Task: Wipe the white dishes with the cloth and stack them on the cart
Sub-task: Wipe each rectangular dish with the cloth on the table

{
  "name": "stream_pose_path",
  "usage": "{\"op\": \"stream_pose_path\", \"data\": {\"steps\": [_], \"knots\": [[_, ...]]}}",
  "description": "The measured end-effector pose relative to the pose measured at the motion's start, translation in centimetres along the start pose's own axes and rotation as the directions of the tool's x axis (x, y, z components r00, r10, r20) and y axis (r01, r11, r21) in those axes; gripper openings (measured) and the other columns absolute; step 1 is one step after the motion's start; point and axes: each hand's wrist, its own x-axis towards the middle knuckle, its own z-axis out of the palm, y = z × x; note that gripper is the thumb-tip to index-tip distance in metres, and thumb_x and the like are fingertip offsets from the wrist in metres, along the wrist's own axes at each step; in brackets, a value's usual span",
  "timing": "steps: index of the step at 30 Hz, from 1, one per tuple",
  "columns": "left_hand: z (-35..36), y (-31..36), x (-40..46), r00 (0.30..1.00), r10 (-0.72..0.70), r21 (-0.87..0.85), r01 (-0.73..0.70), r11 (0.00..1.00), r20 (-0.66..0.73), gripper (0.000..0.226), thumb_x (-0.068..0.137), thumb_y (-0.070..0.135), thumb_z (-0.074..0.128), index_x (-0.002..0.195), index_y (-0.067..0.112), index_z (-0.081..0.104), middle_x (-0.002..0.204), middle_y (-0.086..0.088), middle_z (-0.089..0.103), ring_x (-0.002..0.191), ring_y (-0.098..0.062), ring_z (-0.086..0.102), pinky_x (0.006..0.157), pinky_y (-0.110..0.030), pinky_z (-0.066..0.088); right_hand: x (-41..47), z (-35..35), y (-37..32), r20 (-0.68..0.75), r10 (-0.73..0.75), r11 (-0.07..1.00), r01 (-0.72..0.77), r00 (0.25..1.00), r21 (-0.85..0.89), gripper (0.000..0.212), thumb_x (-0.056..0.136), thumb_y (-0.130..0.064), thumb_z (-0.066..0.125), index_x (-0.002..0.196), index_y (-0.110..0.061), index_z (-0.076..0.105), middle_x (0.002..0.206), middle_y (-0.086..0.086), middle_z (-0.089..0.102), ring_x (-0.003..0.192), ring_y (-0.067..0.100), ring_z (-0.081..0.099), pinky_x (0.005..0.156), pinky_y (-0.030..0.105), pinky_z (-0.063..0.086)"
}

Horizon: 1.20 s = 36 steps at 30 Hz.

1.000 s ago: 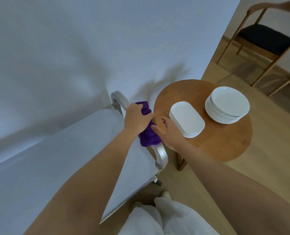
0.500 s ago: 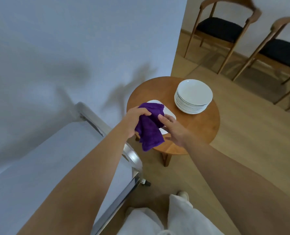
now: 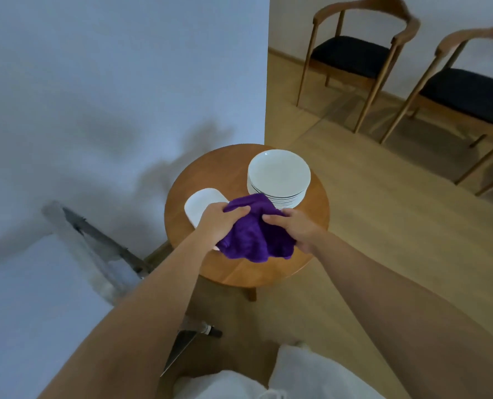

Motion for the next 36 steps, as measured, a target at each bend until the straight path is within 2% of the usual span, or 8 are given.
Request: {"op": "stream_pose_path", "data": {"steps": [9, 13, 17, 24, 27, 31, 33, 36], "knots": [[8.2, 1.9, 2.1, 0.993, -0.007, 0.162, 0.026, 0.986, -0.121, 0.035, 0.085, 0.050, 0.064, 0.103, 0.026, 0.046, 0.085, 0.012, 0.054, 0.076, -0.012, 0.057, 0.057, -0.017, 0.045, 1.9, -9.0, -0.7, 0.034, 0.014, 1.000, -0.013, 0.999, -0.024, 0.037, 0.078, -0.027, 0.074, 0.109, -0.013, 0.059, 0.106, 0.009, 0.068, 0.097, 0.028, 0.065, 0.083, 0.041, 0.055], [8.7, 1.8, 2.8, 0.989, -0.012, 0.182, 0.040, 0.983, -0.150, 0.034, 0.086, 0.050, 0.064, 0.101, 0.026, 0.045, 0.084, 0.013, 0.052, 0.075, -0.010, 0.056, 0.055, -0.015, 0.042, 2.9, -9.7, -0.7, 0.037, 0.025, 0.998, -0.023, 0.999, -0.051, 0.036, 0.079, -0.030, 0.074, 0.107, -0.016, 0.058, 0.103, 0.007, 0.069, 0.092, 0.025, 0.066, 0.072, 0.034, 0.056], [8.3, 1.4, 3.8, 0.982, -0.040, 0.176, 0.074, 0.982, -0.186, 0.031, 0.087, 0.048, 0.063, 0.098, 0.026, 0.044, 0.082, 0.013, 0.051, 0.072, -0.007, 0.054, 0.053, -0.014, 0.039, 4.2, -9.7, -1.1, 0.062, 0.053, 0.996, -0.049, 0.997, -0.070, 0.041, 0.079, -0.033, 0.073, 0.112, -0.019, 0.054, 0.108, 0.006, 0.065, 0.098, 0.026, 0.063, 0.083, 0.041, 0.055], [7.3, 0.1, 6.4, 0.959, -0.123, 0.132, 0.161, 0.978, -0.254, 0.030, 0.090, 0.046, 0.059, 0.101, 0.022, 0.044, 0.084, 0.012, 0.051, 0.073, -0.007, 0.052, 0.058, -0.017, 0.040, 8.0, -8.9, -3.4, 0.133, 0.086, 0.993, -0.074, 0.987, -0.089, 0.043, 0.080, -0.031, 0.072, 0.118, -0.026, 0.051, 0.110, 0.003, 0.063, 0.099, 0.027, 0.062, 0.080, 0.042, 0.057], [6.6, -0.1, 8.3, 0.946, -0.153, 0.123, 0.195, 0.973, -0.286, 0.031, 0.092, 0.045, 0.057, 0.104, 0.020, 0.044, 0.090, 0.007, 0.053, 0.083, -0.012, 0.054, 0.070, -0.025, 0.044, 10.1, -7.9, -4.3, 0.174, 0.203, 0.964, -0.165, 0.964, -0.209, 0.048, 0.075, -0.033, 0.076, 0.116, -0.023, 0.053, 0.109, 0.005, 0.064, 0.099, 0.028, 0.063, 0.083, 0.043, 0.056], [5.7, 0.8, 11.3, 0.925, -0.187, 0.040, 0.211, 0.977, -0.330, 0.026, 0.092, 0.043, 0.057, 0.102, 0.021, 0.047, 0.091, 0.006, 0.055, 0.086, -0.014, 0.055, 0.070, -0.025, 0.046, 12.7, -5.7, -6.0, 0.246, 0.510, 0.818, -0.375, 0.824, -0.436, 0.059, 0.067, -0.042, 0.081, 0.112, -0.017, 0.053, 0.110, 0.011, 0.065, 0.100, 0.032, 0.063, 0.085, 0.043, 0.055], [5.1, 1.0, 12.6, 0.921, -0.183, 0.015, 0.200, 0.980, -0.343, 0.025, 0.092, 0.042, 0.058, 0.100, 0.020, 0.048, 0.088, 0.006, 0.055, 0.082, -0.012, 0.054, 0.064, -0.022, 0.045, 14.0, -4.5, -6.8, 0.281, 0.559, 0.762, -0.349, 0.780, -0.545, 0.062, 0.066, -0.043, 0.081, 0.114, -0.015, 0.054, 0.110, 0.011, 0.066, 0.101, 0.032, 0.063, 0.085, 0.042, 0.054], [3.9, 0.5, 13.8, 0.904, -0.231, -0.054, 0.227, 0.972, -0.360, 0.026, 0.092, 0.041, 0.059, 0.100, 0.019, 0.048, 0.086, 0.007, 0.054, 0.079, -0.011, 0.054, 0.060, -0.020, 0.043, 16.0, -2.5, -7.9, 0.249, 0.536, 0.711, -0.272, 0.807, -0.648, 0.061, 0.069, -0.040, 0.080, 0.117, -0.012, 0.055, 0.111, 0.011, 0.066, 0.101, 0.031, 0.063, 0.089, 0.043, 0.052]]}}
